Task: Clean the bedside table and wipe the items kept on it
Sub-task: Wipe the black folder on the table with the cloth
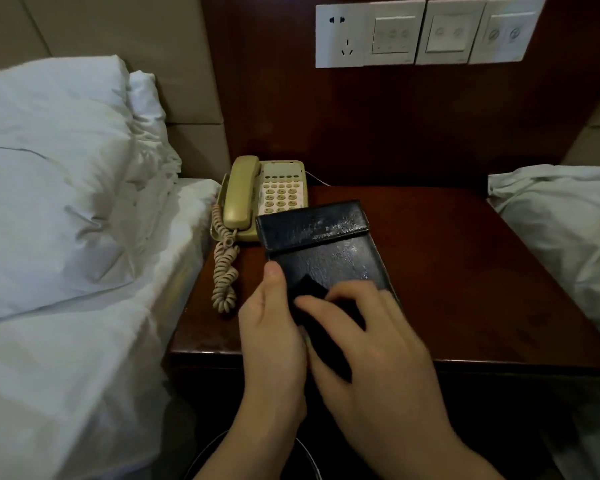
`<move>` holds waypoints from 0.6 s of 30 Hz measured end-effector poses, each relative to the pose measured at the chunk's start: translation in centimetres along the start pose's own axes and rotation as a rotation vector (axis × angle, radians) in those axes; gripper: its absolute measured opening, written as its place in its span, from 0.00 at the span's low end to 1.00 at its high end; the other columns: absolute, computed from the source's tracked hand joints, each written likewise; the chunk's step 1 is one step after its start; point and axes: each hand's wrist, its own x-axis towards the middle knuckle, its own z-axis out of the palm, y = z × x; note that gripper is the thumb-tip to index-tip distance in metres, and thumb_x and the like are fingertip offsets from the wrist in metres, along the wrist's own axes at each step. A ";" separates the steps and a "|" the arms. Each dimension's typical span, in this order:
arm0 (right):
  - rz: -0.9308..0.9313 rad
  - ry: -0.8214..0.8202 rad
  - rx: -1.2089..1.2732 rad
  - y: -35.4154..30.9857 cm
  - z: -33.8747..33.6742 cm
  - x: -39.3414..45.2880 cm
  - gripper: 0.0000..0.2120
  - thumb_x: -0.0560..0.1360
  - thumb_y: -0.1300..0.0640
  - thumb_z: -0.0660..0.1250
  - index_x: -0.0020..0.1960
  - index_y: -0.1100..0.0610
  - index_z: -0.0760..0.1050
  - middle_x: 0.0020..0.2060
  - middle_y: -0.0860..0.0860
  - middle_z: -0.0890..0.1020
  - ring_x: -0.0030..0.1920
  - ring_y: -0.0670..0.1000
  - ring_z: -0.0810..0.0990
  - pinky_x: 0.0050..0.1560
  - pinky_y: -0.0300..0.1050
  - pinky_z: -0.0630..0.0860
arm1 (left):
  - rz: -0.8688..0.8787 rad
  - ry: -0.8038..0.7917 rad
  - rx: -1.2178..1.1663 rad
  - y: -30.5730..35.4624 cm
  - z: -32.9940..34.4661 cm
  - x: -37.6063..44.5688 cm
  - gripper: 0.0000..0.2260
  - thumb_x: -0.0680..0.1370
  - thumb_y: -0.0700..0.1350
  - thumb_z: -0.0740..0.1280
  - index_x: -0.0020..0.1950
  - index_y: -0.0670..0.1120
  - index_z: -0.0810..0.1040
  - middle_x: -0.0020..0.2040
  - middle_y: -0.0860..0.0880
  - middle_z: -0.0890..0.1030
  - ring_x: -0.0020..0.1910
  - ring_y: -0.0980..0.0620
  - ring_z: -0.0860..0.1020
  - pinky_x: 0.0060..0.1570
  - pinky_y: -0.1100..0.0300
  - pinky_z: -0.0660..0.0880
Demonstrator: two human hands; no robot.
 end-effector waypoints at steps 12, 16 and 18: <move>0.090 -0.012 -0.071 3.0 -0.9 -1.9 0.18 0.71 0.50 0.71 0.60 0.49 0.79 0.50 0.48 0.74 0.47 0.48 0.75 0.36 0.40 0.76 | -0.085 0.164 -0.044 0.1 -0.9 1.4 0.17 0.86 0.53 0.60 0.48 0.49 0.86 0.47 0.52 0.88 0.48 0.51 0.87 0.49 0.52 0.83; 0.061 -0.033 -0.051 3.6 -0.7 -1.5 0.16 0.71 0.49 0.70 0.59 0.48 0.79 0.48 0.46 0.74 0.46 0.47 0.75 0.35 0.40 0.76 | -0.097 0.186 -0.022 -0.2 -1.8 1.9 0.17 0.85 0.55 0.60 0.52 0.51 0.86 0.50 0.52 0.88 0.50 0.49 0.86 0.54 0.47 0.82; 0.140 0.015 -0.061 5.0 -1.2 0.5 0.15 0.74 0.48 0.67 0.60 0.48 0.80 0.49 0.46 0.73 0.47 0.48 0.74 0.37 0.42 0.74 | -0.113 0.122 0.016 -0.1 -1.2 1.1 0.21 0.86 0.53 0.60 0.40 0.54 0.88 0.43 0.55 0.88 0.43 0.55 0.87 0.46 0.53 0.81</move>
